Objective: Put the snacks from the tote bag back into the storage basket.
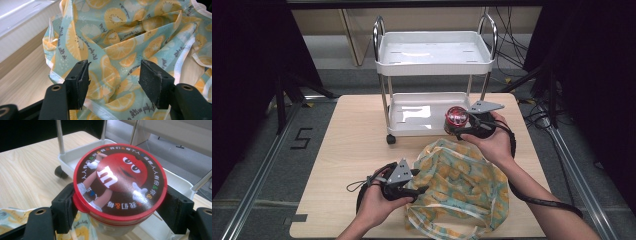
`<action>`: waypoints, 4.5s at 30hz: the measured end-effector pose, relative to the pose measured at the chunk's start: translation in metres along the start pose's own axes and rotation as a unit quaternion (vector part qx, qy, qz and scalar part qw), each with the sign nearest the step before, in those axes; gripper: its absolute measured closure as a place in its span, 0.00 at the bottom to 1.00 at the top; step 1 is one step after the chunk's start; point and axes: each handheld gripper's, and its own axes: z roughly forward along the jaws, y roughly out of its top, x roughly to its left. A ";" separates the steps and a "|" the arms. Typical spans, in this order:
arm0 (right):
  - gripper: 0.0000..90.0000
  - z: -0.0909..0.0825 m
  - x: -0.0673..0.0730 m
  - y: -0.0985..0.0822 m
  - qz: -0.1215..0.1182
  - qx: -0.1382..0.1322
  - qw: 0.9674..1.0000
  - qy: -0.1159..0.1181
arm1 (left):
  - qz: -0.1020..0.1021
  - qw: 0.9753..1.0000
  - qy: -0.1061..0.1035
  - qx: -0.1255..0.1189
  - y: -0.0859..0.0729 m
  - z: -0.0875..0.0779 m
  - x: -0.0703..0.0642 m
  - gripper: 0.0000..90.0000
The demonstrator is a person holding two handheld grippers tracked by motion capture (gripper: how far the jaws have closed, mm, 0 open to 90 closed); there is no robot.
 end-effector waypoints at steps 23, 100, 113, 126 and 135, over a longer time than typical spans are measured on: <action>0.29 0.028 -0.005 0.002 0.012 0.004 1.000 -0.011 | -0.006 1.000 0.000 -0.004 -0.001 0.001 -0.001 0.45; 0.29 0.098 -0.023 -0.010 0.034 0.042 0.998 -0.033 | -0.001 1.000 0.000 -0.005 -0.005 0.003 0.000 0.45; 0.29 0.103 -0.023 -0.015 0.043 0.057 0.997 -0.031 | 0.002 1.000 0.000 0.003 -0.005 0.003 0.001 0.44; 0.28 0.109 -0.025 -0.018 0.057 0.058 0.996 -0.025 | -0.004 1.000 -0.004 -0.003 -0.006 0.005 0.001 0.44; 0.19 0.102 -0.021 -0.014 0.058 0.069 0.996 -0.017 | -0.003 1.000 -0.002 0.002 -0.006 0.004 0.000 0.44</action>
